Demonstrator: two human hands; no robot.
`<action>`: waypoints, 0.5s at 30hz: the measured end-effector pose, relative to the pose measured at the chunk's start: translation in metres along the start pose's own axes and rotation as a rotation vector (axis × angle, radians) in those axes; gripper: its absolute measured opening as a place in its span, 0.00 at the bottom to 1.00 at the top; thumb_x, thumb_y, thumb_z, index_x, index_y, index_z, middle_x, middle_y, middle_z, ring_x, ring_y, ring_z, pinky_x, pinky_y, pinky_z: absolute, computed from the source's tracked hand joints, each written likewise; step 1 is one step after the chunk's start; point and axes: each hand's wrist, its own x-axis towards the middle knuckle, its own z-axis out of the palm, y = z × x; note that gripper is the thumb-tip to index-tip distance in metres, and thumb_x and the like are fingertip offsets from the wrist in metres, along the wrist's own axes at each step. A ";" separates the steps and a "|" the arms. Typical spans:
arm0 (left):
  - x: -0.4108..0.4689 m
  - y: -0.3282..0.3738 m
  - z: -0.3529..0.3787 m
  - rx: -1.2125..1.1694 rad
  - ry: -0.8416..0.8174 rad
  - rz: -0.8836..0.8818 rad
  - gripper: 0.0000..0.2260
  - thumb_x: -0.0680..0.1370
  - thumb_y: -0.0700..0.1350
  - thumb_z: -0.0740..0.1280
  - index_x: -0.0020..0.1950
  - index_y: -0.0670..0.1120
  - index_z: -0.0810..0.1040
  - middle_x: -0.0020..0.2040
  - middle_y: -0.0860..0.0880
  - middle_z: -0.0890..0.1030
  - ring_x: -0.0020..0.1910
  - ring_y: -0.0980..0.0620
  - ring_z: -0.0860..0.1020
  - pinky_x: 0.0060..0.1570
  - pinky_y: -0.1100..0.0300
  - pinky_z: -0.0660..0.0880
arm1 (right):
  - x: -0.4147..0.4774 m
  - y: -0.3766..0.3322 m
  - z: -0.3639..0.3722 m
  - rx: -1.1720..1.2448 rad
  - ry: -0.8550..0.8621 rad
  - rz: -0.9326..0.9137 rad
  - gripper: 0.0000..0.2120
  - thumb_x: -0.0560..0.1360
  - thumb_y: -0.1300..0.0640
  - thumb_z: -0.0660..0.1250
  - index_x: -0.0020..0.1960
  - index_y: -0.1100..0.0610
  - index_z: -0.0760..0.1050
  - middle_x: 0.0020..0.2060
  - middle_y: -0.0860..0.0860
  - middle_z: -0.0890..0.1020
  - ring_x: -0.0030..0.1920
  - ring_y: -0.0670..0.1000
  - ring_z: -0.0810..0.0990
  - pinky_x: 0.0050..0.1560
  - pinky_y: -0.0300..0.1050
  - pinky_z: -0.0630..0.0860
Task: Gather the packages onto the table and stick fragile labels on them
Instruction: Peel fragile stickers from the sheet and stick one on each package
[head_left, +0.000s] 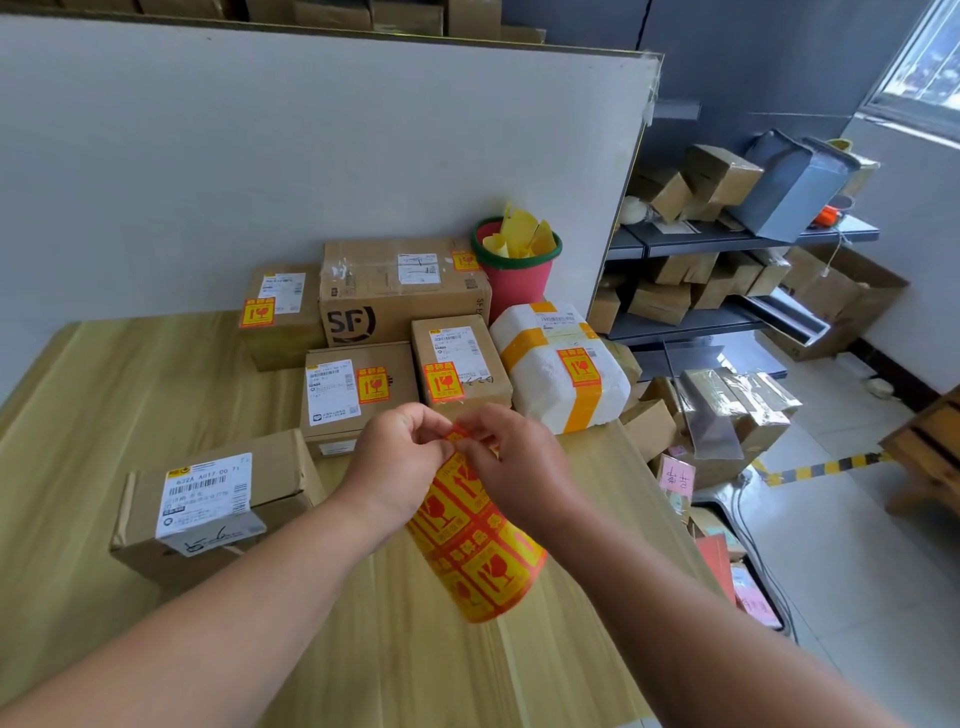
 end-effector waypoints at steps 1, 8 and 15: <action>0.000 0.000 0.000 -0.002 -0.003 0.003 0.06 0.74 0.36 0.69 0.41 0.46 0.79 0.38 0.46 0.82 0.39 0.48 0.79 0.42 0.52 0.77 | -0.001 0.000 0.000 0.016 0.000 0.012 0.06 0.76 0.54 0.66 0.53 0.50 0.79 0.45 0.45 0.82 0.46 0.46 0.79 0.47 0.44 0.77; -0.002 0.000 0.002 0.022 -0.023 0.017 0.07 0.74 0.37 0.69 0.38 0.47 0.80 0.36 0.46 0.82 0.37 0.48 0.80 0.42 0.51 0.78 | 0.001 0.002 -0.002 0.075 -0.033 0.075 0.04 0.76 0.54 0.66 0.45 0.50 0.79 0.38 0.46 0.82 0.40 0.47 0.80 0.43 0.51 0.79; -0.001 -0.004 0.005 0.063 -0.056 0.016 0.10 0.75 0.35 0.67 0.40 0.49 0.80 0.38 0.47 0.82 0.39 0.49 0.79 0.42 0.54 0.78 | 0.003 0.007 -0.010 0.429 -0.146 0.293 0.07 0.77 0.59 0.66 0.42 0.54 0.80 0.34 0.49 0.81 0.33 0.42 0.77 0.35 0.36 0.76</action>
